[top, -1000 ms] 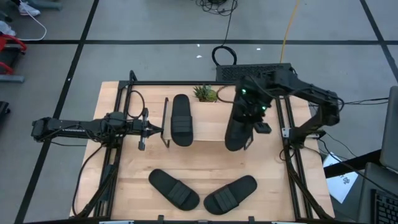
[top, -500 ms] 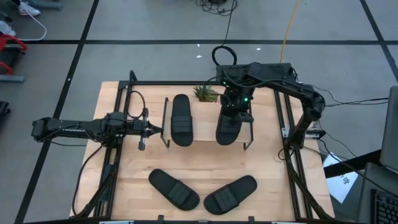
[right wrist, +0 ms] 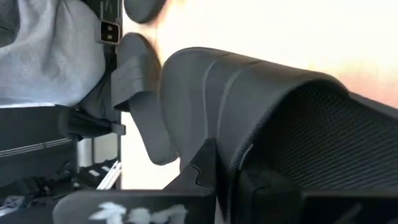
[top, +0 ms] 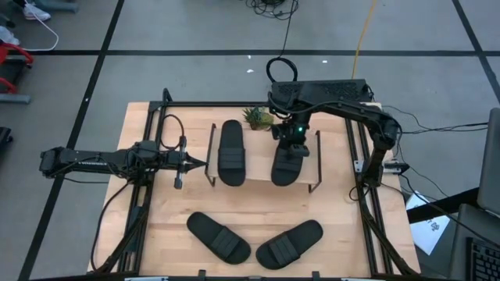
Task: Pick and place slides into the shelf
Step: Put the black slide on the shelf, then put the black slide under the shelf
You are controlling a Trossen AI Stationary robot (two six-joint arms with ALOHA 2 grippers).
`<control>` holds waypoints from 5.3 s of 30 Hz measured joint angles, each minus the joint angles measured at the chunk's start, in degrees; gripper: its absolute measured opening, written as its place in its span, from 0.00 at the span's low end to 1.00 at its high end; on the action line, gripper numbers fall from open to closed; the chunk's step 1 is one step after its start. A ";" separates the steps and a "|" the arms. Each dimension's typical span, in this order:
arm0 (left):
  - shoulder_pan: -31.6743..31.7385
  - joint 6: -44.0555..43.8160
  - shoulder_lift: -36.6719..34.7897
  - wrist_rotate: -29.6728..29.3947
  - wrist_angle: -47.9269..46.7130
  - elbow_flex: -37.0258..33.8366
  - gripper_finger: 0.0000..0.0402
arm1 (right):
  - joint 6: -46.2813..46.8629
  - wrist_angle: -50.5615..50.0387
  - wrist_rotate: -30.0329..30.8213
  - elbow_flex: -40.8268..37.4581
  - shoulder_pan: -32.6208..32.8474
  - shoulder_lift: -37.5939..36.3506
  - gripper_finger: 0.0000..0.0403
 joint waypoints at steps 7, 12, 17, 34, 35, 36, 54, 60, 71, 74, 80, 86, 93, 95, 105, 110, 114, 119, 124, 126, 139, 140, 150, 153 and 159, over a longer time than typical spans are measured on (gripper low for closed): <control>0.00 0.19 0.02 0.00 -1.20 0.00 0.01 | 1.49 0.08 4.24 -0.10 -0.34 -0.34 0.12; 0.00 0.21 0.02 0.03 -1.28 0.00 0.01 | 2.04 0.63 8.34 -0.10 -0.32 -1.11 0.28; -0.02 0.26 0.02 0.79 -1.65 0.00 0.01 | 2.52 1.73 11.29 -0.10 -0.30 -1.94 0.44; -0.02 0.39 0.01 1.77 -2.00 0.00 0.01 | 2.51 7.29 20.92 -0.12 0.88 -7.05 0.70; -0.02 0.39 0.00 1.77 -2.00 0.00 0.01 | 2.58 7.89 20.92 -0.14 1.06 -7.63 0.70; -0.02 0.39 0.02 1.77 -2.00 0.00 0.01 | 2.67 8.33 20.74 -0.14 1.32 -8.28 0.70; -0.02 0.17 0.02 1.68 -1.98 0.00 0.01 | -3.73 15.57 20.54 -0.14 6.27 -16.72 0.06; 0.00 -1.00 0.01 1.54 -1.91 0.00 0.01 | -3.93 15.31 21.93 -0.14 8.12 -16.79 0.01; 0.00 -1.12 0.01 1.68 -1.65 0.00 0.01 | -3.25 26.79 21.50 -5.12 13.03 -16.68 0.00; 0.00 -1.22 0.02 1.68 -1.35 0.00 0.01 | -2.45 29.32 23.56 -7.36 14.10 -16.74 0.00; -0.55 -2.63 0.02 3.68 -1.35 0.00 0.01 | -1.35 28.13 24.49 -7.71 15.58 -19.67 0.00; -3.31 -1.38 0.01 4.44 -1.14 0.00 0.01 | 3.24 30.72 25.11 -9.25 18.54 -27.86 0.00; -7.94 1.96 0.00 2.02 0.27 0.00 0.01 | 13.17 35.19 35.26 -21.88 27.47 -41.59 0.00; -9.58 2.11 -0.01 0.38 0.59 0.00 0.01 | 16.92 38.01 38.02 -26.98 31.20 -45.89 0.00; -18.45 -3.89 0.02 -3.69 -2.92 2.89 0.01 | 27.13 57.63 39.85 -50.15 52.73 -58.22 0.00; -24.04 -3.59 0.02 -6.89 -2.89 3.06 0.01 | 30.15 68.25 39.94 -57.80 59.92 -57.17 0.00; -27.38 -1.99 0.02 -9.26 -2.75 3.06 0.01 | 33.40 69.12 44.22 -61.48 65.65 -55.12 0.00; -29.13 -3.30 0.29 -10.25 -2.69 3.06 0.01 | 34.37 74.34 53.68 -66.42 72.60 -55.52 0.00; -29.88 -5.79 3.80 -9.23 0.63 3.08 0.01 | 31.11 81.97 63.56 -71.57 76.07 -60.41 0.00; -30.31 -8.39 6.46 -8.18 2.70 3.07 0.01 | 31.25 82.18 67.30 -73.29 75.84 -63.82 0.00; -46.76 -22.55 21.51 -19.01 14.03 3.06 0.01 | 23.78 81.01 72.59 -78.37 78.33 -74.72 0.00; -48.35 -23.57 21.83 -21.55 14.57 3.06 0.01 | 23.73 80.78 72.56 -78.48 78.62 -75.70 0.00; -51.08 -47.82 29.74 -30.62 17.93 3.06 0.01 | 24.77 80.44 72.52 -80.45 78.91 -82.29 0.00; -51.06 -53.42 34.58 -30.62 22.19 3.06 0.03 | 24.73 80.18 72.46 -80.45 78.94 -82.27 0.00; -51.06 -62.05 44.99 -30.15 31.36 3.08 0.20 | 24.77 79.96 72.39 -80.45 78.94 -82.27 0.00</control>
